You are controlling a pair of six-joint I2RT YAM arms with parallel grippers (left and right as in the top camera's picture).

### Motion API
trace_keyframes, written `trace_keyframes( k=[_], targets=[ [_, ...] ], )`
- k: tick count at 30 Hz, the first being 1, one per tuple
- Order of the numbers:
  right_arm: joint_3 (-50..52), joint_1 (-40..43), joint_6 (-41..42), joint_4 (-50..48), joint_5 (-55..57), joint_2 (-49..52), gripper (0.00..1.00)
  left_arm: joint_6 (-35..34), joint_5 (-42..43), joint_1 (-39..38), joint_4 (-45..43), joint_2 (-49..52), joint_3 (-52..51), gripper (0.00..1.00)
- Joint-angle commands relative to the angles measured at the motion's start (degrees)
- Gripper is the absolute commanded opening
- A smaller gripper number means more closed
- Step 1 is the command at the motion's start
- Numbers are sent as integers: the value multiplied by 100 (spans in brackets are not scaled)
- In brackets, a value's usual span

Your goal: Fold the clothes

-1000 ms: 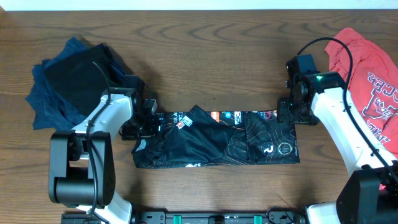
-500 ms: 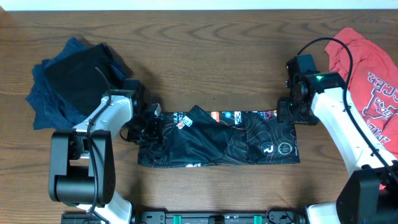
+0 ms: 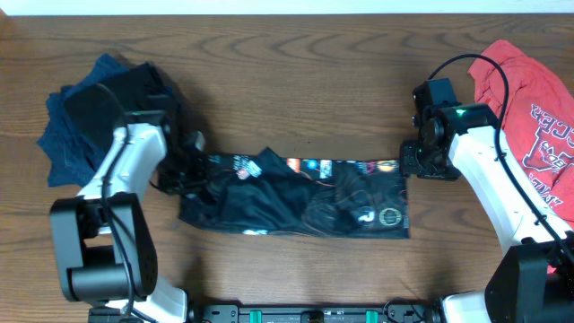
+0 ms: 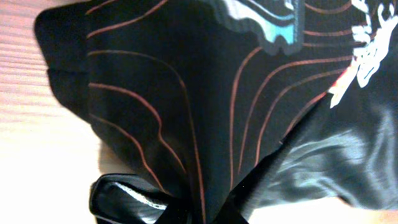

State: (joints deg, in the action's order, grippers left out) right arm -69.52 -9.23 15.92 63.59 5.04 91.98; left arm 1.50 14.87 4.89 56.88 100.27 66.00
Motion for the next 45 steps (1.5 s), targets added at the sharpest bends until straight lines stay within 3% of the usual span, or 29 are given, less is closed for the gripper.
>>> trace_keyframes(
  k=[1, 9, 14, 19, 30, 45],
  targets=[
    [-59, 22, 57, 2, 76, -28, 60, -101, -577, 271, 149, -107, 323, 6],
    [-59, 22, 57, 2, 76, -26, 59, -590, -39, 136, 1016, -129, 946, 6],
    [-59, 24, 57, 7, 76, -26, 60, -774, 531, -605, 1200, -321, 1005, 6],
    [-59, 37, 59, 7, 79, -26, 60, -1493, 531, -1565, 1152, -448, 1005, 6],
    [-59, 216, 7, 190, 76, -28, 60, -2813, 527, -3456, 133, -444, 1003, 6],
    [-59, 216, -52, 291, 76, -28, 60, -3467, 785, -4516, -1034, -442, 1003, 6]
  ],
)
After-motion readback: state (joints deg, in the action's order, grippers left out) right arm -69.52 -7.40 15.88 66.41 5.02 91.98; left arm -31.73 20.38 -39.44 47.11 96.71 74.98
